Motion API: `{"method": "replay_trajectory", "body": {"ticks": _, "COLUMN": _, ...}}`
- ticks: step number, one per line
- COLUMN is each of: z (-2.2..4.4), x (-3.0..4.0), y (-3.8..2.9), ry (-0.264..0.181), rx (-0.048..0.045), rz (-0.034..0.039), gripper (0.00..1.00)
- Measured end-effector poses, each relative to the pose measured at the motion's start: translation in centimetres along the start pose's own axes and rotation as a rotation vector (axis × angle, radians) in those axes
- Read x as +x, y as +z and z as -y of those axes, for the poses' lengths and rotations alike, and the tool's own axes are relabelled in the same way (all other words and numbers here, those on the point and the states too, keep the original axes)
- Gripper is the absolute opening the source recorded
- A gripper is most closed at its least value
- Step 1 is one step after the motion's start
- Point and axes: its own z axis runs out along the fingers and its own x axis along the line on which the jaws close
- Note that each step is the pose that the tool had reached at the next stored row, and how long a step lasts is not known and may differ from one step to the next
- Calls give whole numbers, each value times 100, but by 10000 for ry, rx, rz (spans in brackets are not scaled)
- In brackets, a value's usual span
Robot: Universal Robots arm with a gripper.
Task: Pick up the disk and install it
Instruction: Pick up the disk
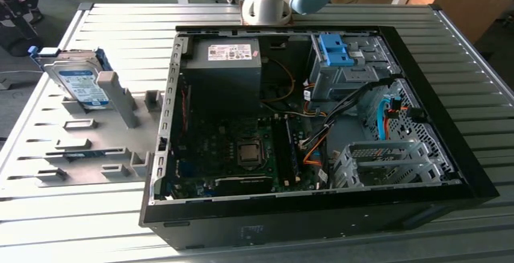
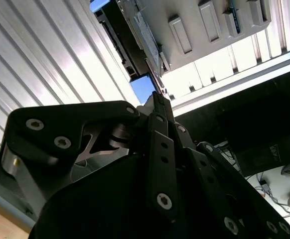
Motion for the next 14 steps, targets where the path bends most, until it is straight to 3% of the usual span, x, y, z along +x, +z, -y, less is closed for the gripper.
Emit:
{"method": "replay_trajectory", "body": {"ticks": 8, "z": 0, "x": 0, "y": 0, "ry": -73, "rx": -2, "rz": -4, "gripper": 11}}
{"method": "replay_trajectory", "body": {"ticks": 14, "z": 0, "x": 0, "y": 2, "ry": -948, "rx": -20, "rz": -42, "gripper": 11}}
